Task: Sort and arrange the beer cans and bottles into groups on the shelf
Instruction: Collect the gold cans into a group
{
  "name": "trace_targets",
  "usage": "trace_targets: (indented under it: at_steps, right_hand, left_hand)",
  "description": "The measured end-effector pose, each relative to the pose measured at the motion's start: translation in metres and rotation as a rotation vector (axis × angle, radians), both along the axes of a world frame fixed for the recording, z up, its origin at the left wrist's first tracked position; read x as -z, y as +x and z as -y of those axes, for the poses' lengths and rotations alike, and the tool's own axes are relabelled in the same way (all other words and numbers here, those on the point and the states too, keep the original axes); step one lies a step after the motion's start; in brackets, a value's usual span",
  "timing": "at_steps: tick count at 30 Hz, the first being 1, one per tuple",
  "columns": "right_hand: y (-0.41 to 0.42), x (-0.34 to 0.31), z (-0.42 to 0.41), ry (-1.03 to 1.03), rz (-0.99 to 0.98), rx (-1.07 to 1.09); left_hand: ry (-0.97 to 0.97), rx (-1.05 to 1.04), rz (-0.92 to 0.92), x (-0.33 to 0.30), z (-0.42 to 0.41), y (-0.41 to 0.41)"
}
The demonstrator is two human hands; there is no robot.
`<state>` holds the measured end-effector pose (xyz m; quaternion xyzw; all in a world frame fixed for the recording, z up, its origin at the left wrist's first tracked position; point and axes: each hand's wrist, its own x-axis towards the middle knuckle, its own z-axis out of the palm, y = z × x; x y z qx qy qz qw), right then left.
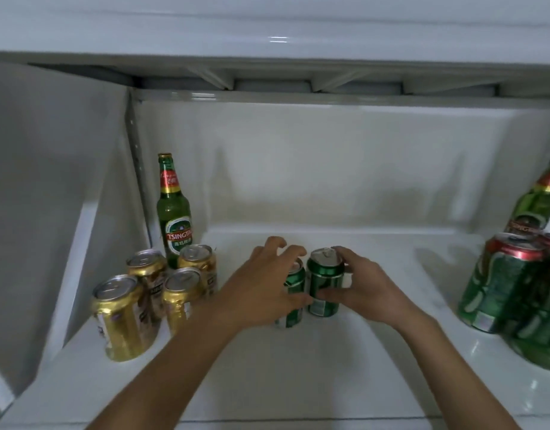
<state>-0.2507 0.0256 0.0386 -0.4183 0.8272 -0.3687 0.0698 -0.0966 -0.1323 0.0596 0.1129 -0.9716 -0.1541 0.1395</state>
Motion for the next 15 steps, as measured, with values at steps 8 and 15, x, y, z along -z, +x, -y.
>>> trace_targets:
  at_steps: [8, 15]
  right_hand:
    - [0.005, 0.002, -0.010, -0.158, 0.094, 0.052]
    - [0.025, -0.003, -0.014, -0.148, 0.122, 0.014]
  left_hand:
    - [0.151, -0.069, -0.070, 0.009, 0.008, -0.007]
    - [0.167, -0.055, -0.069, 0.005, 0.005, 0.013]
